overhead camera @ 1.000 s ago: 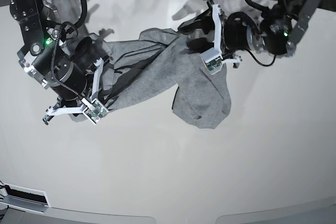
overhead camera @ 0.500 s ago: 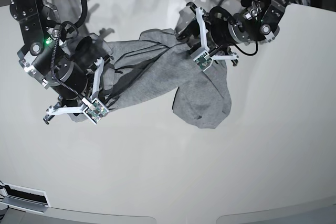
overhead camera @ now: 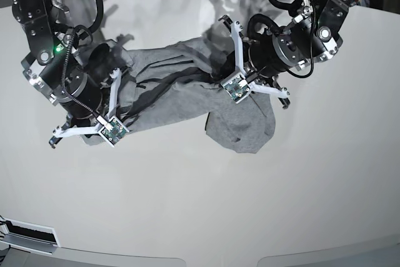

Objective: Layout the t-shirt on the table in an organized manner, then fold the t-shirt properly
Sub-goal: 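Release with the left gripper and regrasp the shirt near its middle, then drag the shirt with the left gripper away from the right gripper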

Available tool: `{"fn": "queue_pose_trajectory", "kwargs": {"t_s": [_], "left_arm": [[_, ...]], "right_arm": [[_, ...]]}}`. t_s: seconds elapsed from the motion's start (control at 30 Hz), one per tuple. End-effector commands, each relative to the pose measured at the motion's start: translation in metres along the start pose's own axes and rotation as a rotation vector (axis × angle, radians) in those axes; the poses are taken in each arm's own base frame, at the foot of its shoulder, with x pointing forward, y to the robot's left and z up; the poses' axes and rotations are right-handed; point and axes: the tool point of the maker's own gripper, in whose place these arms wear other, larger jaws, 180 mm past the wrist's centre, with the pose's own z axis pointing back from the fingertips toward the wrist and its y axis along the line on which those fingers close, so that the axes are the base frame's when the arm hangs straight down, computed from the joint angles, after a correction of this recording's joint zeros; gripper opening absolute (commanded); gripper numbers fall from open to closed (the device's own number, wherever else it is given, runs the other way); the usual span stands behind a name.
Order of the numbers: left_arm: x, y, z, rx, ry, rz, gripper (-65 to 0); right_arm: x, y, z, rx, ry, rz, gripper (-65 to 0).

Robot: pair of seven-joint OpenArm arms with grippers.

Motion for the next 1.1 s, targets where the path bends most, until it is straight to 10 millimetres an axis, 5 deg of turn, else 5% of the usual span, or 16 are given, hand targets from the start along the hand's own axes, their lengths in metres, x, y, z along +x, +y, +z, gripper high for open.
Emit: {"fn": "queue_pose_trajectory", "kwargs": {"t_s": [0.0, 0.1, 0.3, 0.53, 0.8, 0.93, 1.07], "left_arm": [[0.019, 0.007, 0.007, 0.03, -0.063, -0.029, -65.0], [0.029, 0.016, 0.018, 0.068, -0.088, -0.099, -65.0], [0.046, 0.051, 0.039, 0.141, -0.106, -0.25, -65.0], [0.085, 0.125, 0.066, 0.328, -0.168, -0.346, -65.0], [0.124, 0.187, 0.1, 0.46, -0.199, -0.447, -65.0], [0.116, 0.195, 0.097, 0.388, -0.183, -0.336, -65.0], [0.079, 0.173, 0.072, 0.208, -0.121, -0.172, -65.0]], "right_arm": [[0.001, -0.028, 0.004, -0.102, 0.001, 0.015, -65.0], [-0.01, -0.062, 0.011, -0.219, 0.028, -0.005, -65.0], [-0.021, -0.095, 0.021, -0.309, 0.051, -0.047, -65.0], [-0.022, -0.102, 0.023, -0.336, 0.048, -0.063, -65.0], [-0.022, -0.106, 0.024, -0.356, 0.048, -0.074, -65.0], [-0.022, -0.101, 0.023, -0.332, 0.043, -0.093, -65.0], [-0.022, -0.097, 0.022, -0.314, 0.046, -0.084, -65.0]]}}
